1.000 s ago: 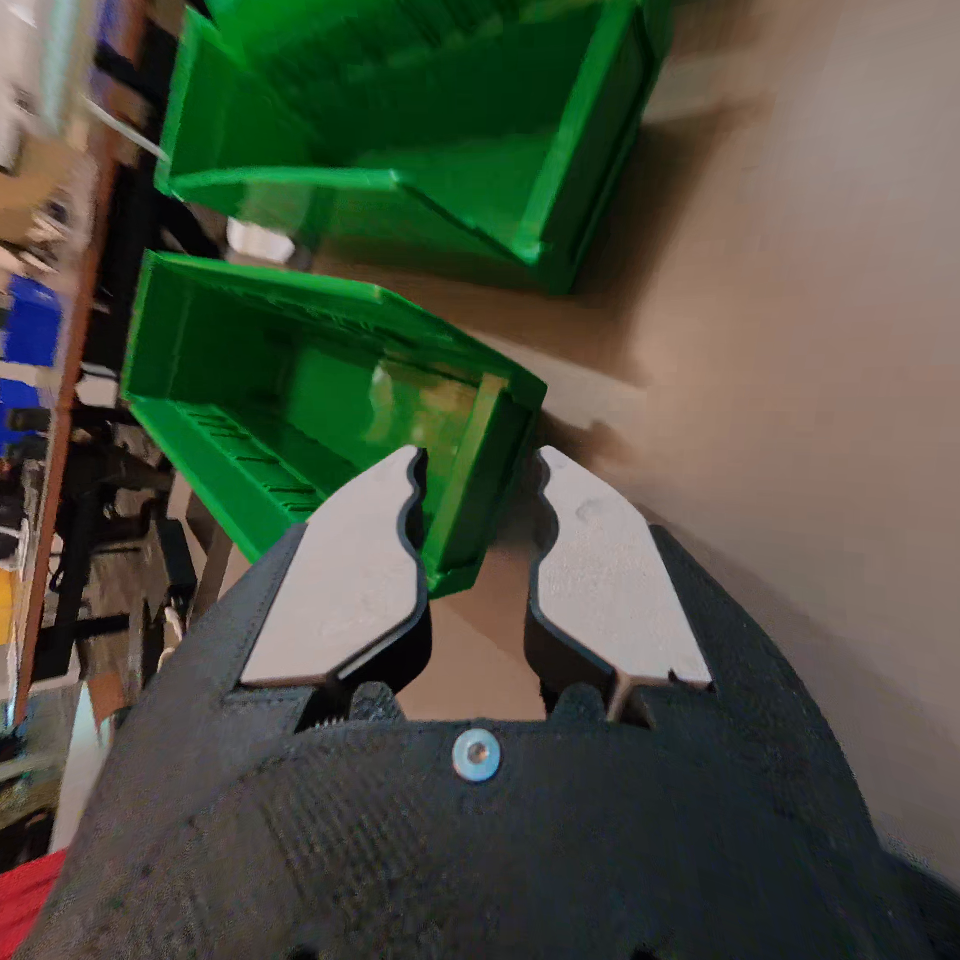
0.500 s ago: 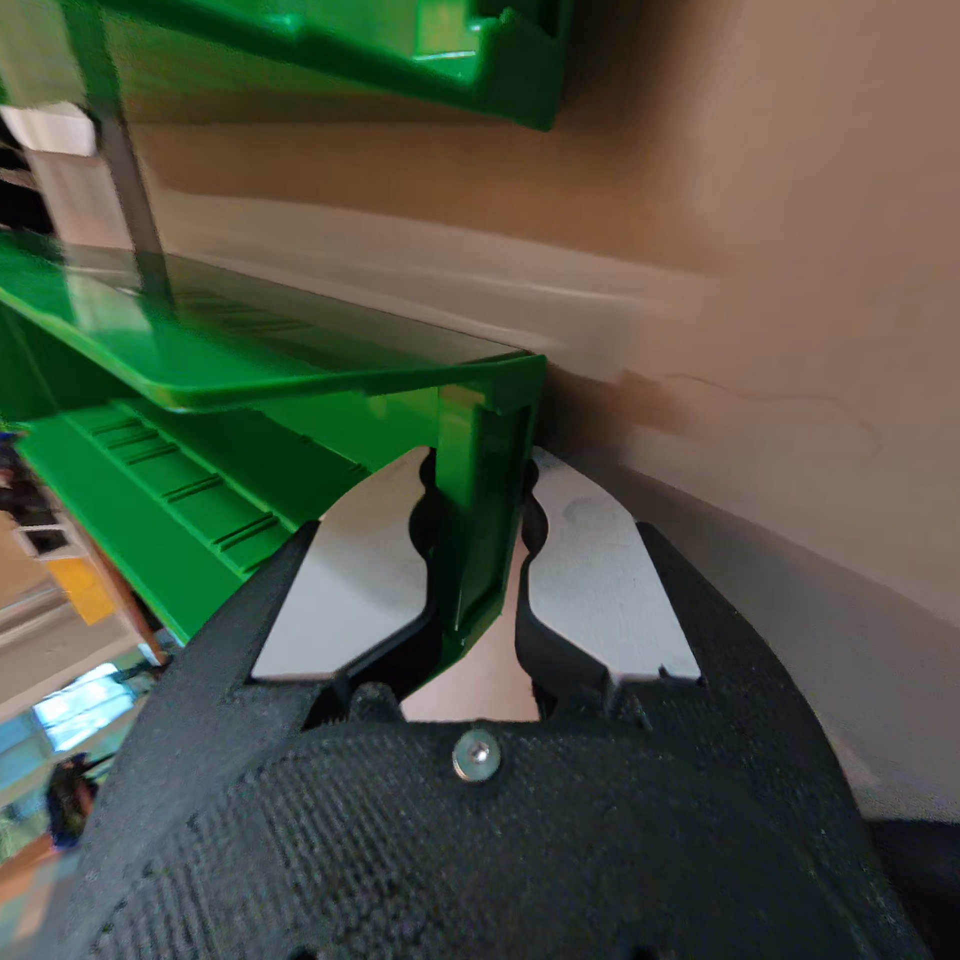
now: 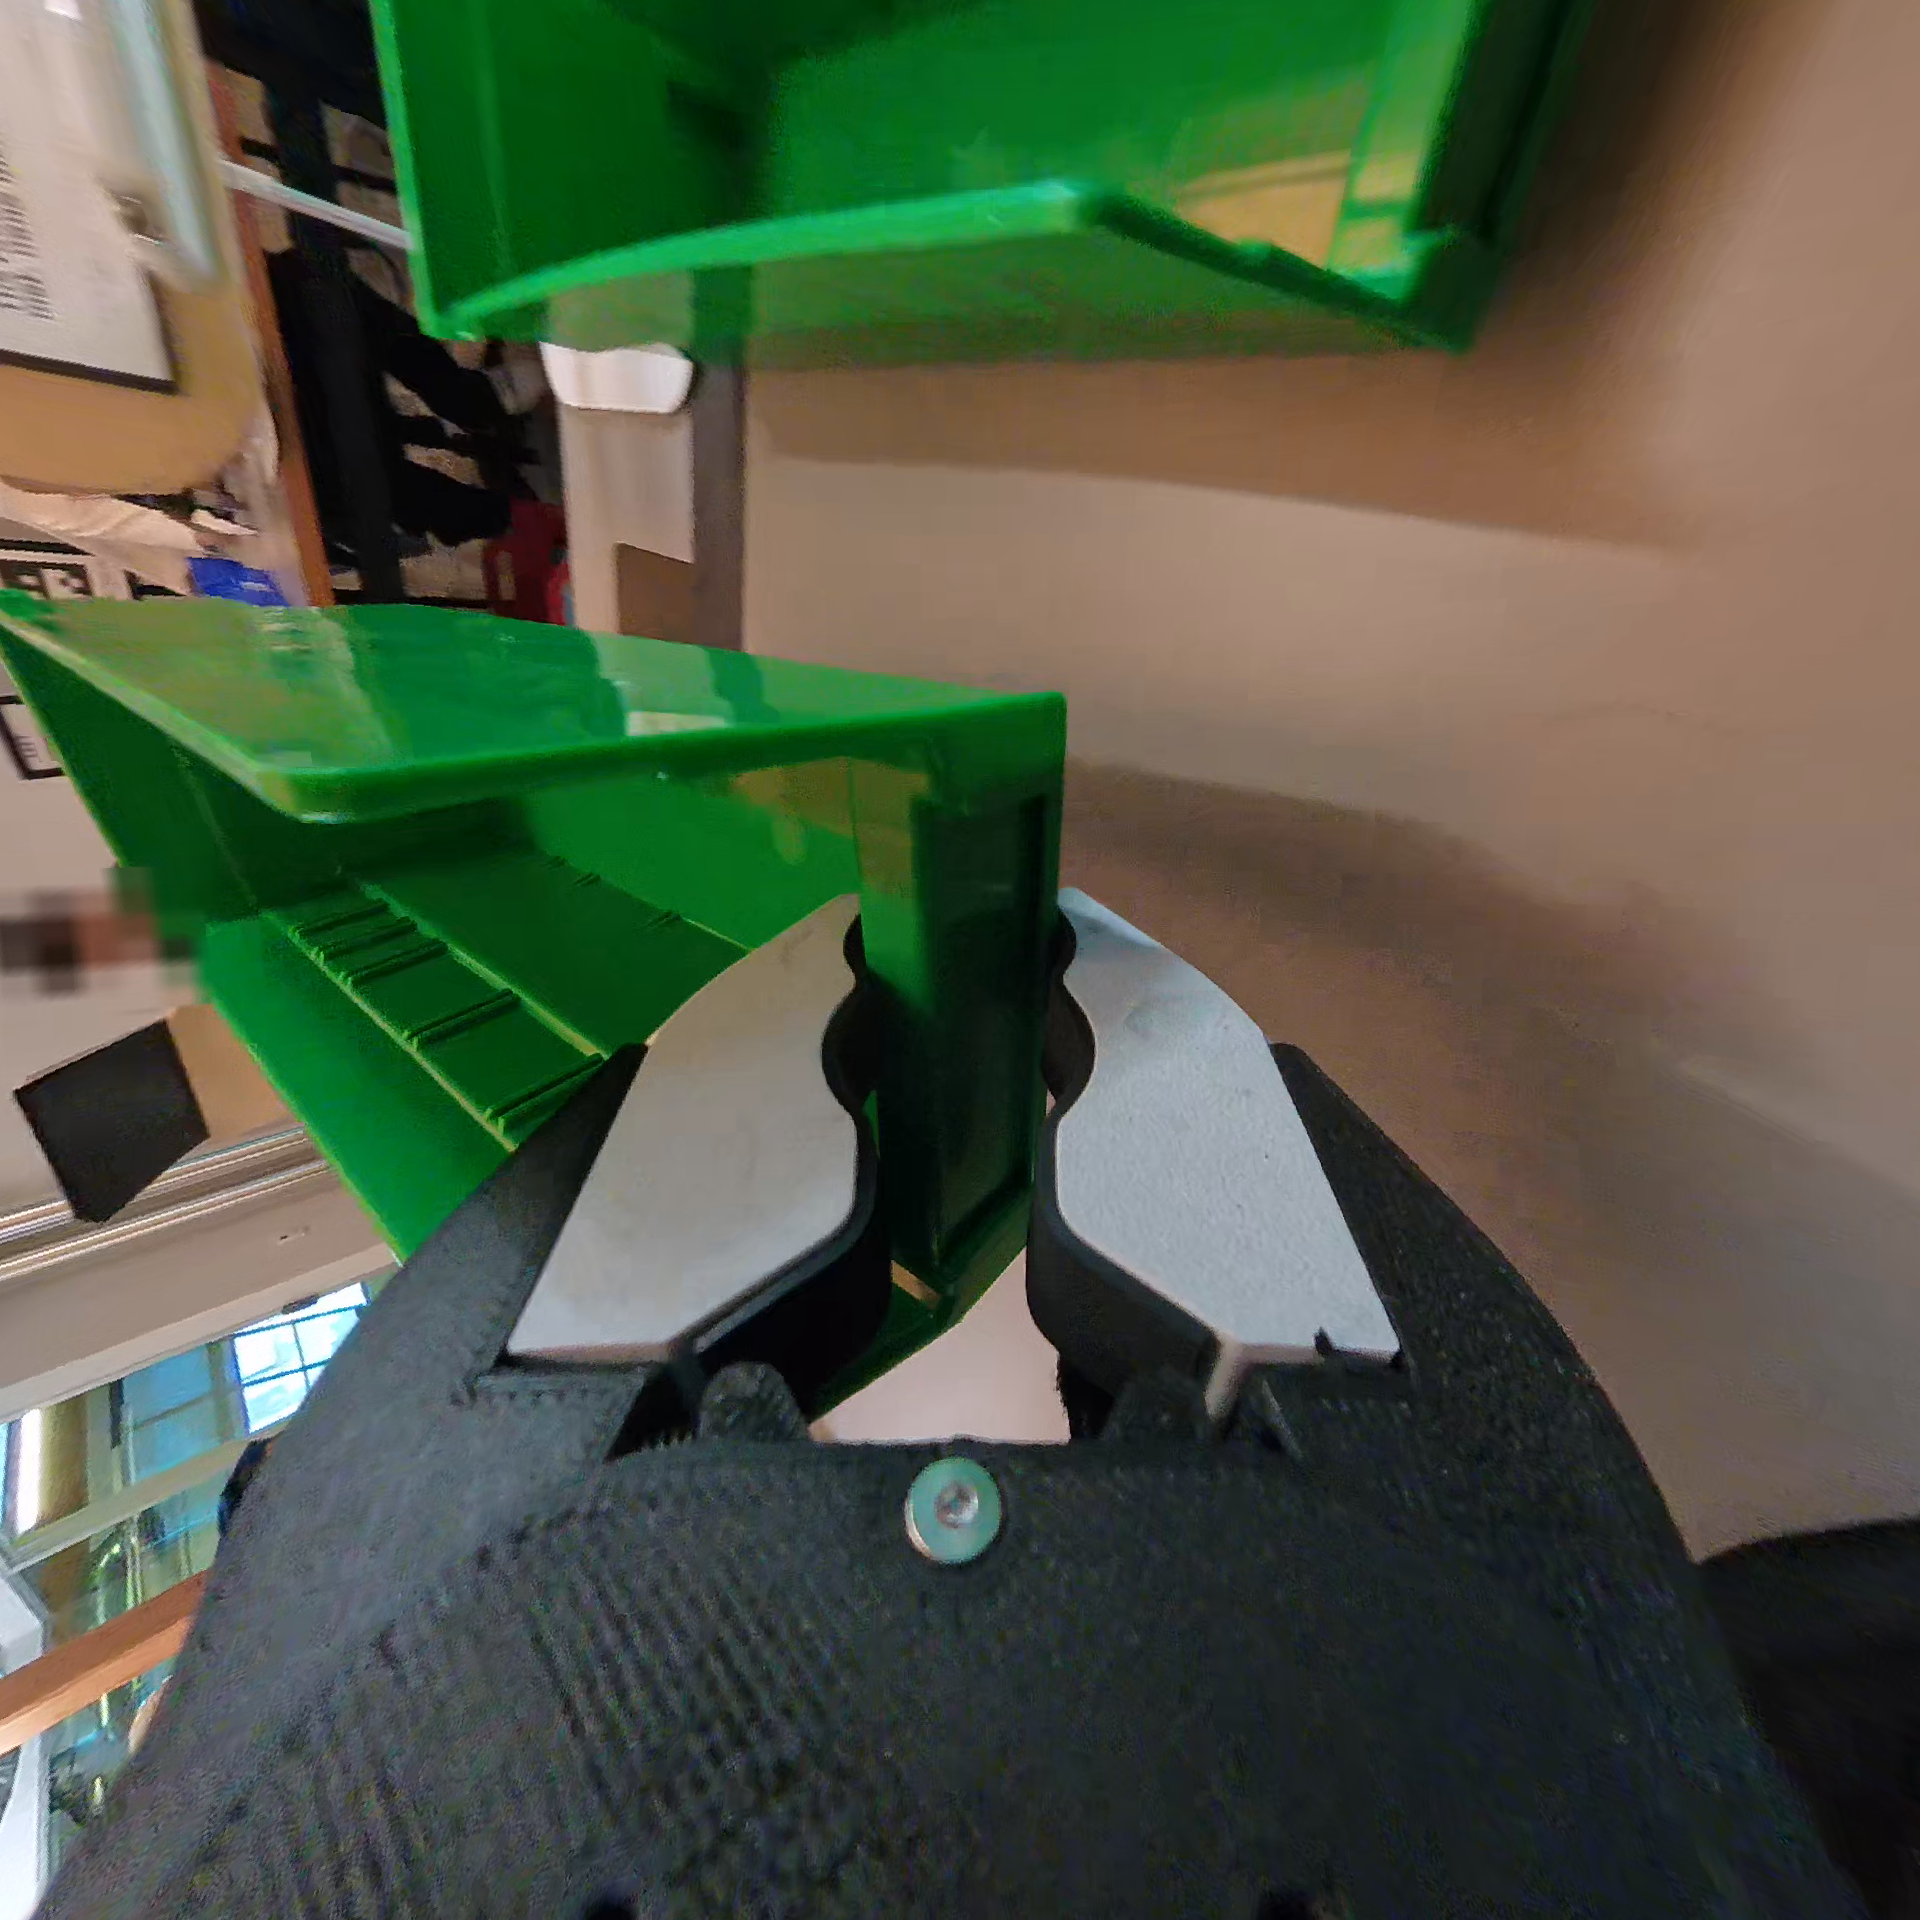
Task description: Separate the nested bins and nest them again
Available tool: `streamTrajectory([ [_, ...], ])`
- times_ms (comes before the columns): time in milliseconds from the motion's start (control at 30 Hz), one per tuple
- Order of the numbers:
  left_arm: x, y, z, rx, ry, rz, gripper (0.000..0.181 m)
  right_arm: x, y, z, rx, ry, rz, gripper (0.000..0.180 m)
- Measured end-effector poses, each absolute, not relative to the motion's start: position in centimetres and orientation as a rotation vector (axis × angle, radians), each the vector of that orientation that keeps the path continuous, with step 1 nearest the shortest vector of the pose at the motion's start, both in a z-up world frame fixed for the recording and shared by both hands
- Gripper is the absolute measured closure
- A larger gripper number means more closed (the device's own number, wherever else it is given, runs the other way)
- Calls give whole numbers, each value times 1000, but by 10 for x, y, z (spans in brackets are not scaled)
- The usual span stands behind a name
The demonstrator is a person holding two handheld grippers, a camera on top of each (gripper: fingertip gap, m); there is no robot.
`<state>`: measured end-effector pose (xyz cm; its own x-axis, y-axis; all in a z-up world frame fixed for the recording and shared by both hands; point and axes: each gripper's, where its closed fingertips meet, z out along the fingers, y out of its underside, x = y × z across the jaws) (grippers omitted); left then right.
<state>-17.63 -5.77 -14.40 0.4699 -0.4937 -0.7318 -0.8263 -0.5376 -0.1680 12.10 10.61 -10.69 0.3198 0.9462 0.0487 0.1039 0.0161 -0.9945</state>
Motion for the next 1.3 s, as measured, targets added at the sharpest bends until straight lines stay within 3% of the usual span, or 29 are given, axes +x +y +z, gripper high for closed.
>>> streamTrajectory([
  [333, -112, -26, -56, -2064, 1129, 790, 152, 125, 112, -121, -1361, -989, 963, 142],
  [567, -61, 14, -88, -2212, 1200, 669, 152, 128, 108, -124, -1357, -1000, 942, 144],
  [1000, -52, 22, -163, -2286, 1331, 709, 147, 124, 101, -127, -1348, -1040, 939, 147],
  [1100, -42, 16, -162, -2193, 1282, 629, 129, 123, 99, -130, -1347, -1055, 930, 147],
  [1300, -26, -10, -119, -1966, 1020, 339, 133, 118, 99, -134, -1357, -1062, 938, 148],
])
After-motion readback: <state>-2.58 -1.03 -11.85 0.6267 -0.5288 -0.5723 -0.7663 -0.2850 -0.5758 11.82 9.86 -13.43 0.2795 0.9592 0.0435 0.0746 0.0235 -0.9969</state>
